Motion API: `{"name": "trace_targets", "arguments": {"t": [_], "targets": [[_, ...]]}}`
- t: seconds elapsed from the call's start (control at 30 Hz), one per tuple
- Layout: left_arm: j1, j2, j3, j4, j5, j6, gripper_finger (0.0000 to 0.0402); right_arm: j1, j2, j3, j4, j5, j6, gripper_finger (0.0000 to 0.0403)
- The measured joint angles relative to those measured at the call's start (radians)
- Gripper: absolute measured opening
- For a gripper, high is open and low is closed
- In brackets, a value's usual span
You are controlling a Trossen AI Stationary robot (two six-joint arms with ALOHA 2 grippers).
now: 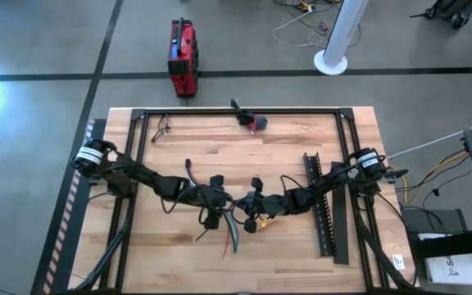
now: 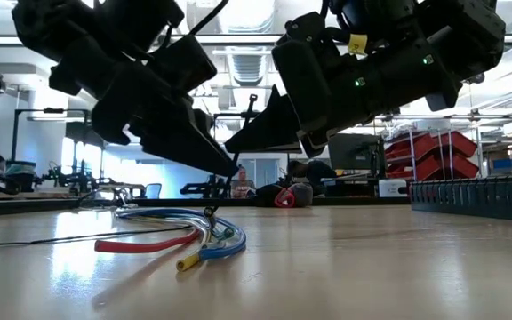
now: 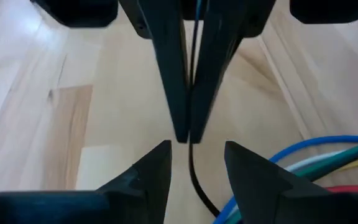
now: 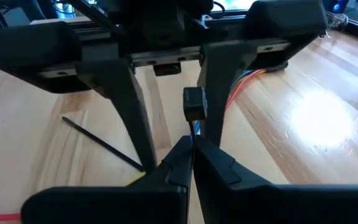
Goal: Ziptie cables
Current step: Close the cables together using a zip tie
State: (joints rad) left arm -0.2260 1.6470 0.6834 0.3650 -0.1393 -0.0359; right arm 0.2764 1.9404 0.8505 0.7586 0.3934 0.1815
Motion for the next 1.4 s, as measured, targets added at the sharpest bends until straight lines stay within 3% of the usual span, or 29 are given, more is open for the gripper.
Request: {"name": "trace_targets", "arguments": {"t": [0.27,0.53,1.03,1.4], "targets": [[0.004,0.028,0.0,0.063,-0.008,0.042,0.0088,0.0,0.0,0.0,0.0,0.0,0.001,0.0],[0.005,0.041,0.0,0.062,-0.009,0.05,0.0006,0.0,0.0,0.0,0.0,0.0,0.009,0.0],[0.004,0.041,0.0,0.063,-0.008,0.05,0.0,0.027,-0.01,-0.001,-0.009,0.037,0.008,0.0],[0.005,0.041,0.0,0.062,-0.009,0.049,0.0,0.039,-0.05,-0.002,-0.108,0.079,0.004,0.0]]}}
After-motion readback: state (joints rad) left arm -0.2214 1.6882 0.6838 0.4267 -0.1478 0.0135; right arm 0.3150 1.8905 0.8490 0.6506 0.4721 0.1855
